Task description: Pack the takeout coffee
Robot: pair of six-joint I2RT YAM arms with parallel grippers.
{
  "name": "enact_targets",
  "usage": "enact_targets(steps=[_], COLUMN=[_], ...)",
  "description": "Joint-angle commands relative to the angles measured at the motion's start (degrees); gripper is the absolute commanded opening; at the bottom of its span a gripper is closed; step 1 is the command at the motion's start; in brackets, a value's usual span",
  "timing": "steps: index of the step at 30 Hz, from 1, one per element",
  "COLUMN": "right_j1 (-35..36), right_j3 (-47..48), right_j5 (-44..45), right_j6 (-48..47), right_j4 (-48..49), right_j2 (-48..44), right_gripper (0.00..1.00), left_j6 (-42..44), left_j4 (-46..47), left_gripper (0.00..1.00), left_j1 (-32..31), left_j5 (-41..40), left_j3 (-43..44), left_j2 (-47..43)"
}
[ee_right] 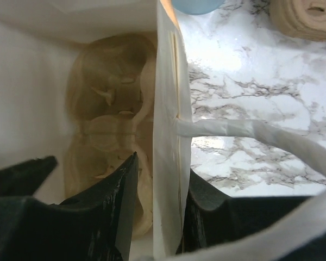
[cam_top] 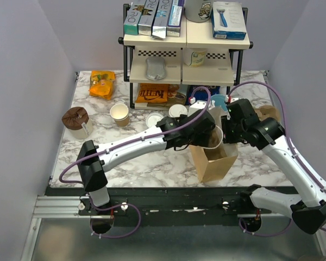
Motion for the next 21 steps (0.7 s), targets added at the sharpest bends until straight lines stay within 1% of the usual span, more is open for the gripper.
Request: enact_targets(steps=[1, 2, 3, 4, 5, 6, 7, 8, 9, 12, 15, 18, 21], right_j1=[-0.1, -0.1, -0.1, 0.0, 0.0, 0.0, 0.0, -0.1, 0.0, 0.0, -0.1, 0.0, 0.0], right_j3=[-0.9, -1.1, -1.1, -0.8, -0.6, -0.3, 0.1, 0.7, 1.1, 3.1, 4.4, 5.1, 5.4], right_j5=[8.3, 11.4, 13.3, 15.1, 18.6, 20.3, 21.9, 24.3, 25.0, 24.6, 24.0, 24.7, 25.0], right_j6=[1.3, 1.7, 2.0, 2.8, 3.4, 4.0, 5.0, 5.2, 5.5, 5.5, 4.8, 4.5, 4.4], right_j4=[-0.2, -0.4, -1.4, -2.1, -2.8, -4.5, -5.1, -5.7, -6.7, -7.8, -8.4, -9.8, -10.8], right_j2=[0.8, 0.9, 1.2, 1.9, 2.2, 2.5, 2.8, 3.2, 3.4, 4.3, 4.9, 5.4, 5.3], right_gripper=[0.34, 0.31, 0.29, 0.25, 0.24, 0.24, 0.24, 0.24, 0.24, 0.23, 0.22, 0.21, 0.21], left_j6=[-0.1, -0.2, -0.3, -0.7, -1.0, -1.1, -1.1, -1.2, -1.1, 0.1, 1.5, 3.6, 5.8], left_j4=[-8.8, -9.2, -10.5, -11.5, -12.2, -13.7, -14.5, -15.2, -16.8, -19.9, -22.6, -25.0, -26.8], left_gripper=[0.66, 0.61, 0.51, 0.46, 0.42, 0.33, 0.28, 0.24, 0.18, 0.09, 0.05, 0.05, 0.05], left_j1=[-1.2, -1.2, -1.3, -1.2, -1.2, -1.3, -1.2, -1.2, -1.3, -1.2, -1.2, -1.2, -1.3], left_j5=[-7.9, -8.3, -9.6, -10.6, -11.4, -12.3, -14.1, -15.1, -16.0, -18.7, -20.5, -21.1, -19.8], left_j3=[1.8, 1.5, 1.3, 1.4, 1.4, 1.7, 1.8, 1.9, 2.8, 5.9, 8.5, 10.1, 10.2], left_j2=[-0.2, -0.3, -0.4, -0.6, -0.7, -0.8, -1.2, -1.2, -1.2, -1.1, -0.7, -0.6, -0.5])
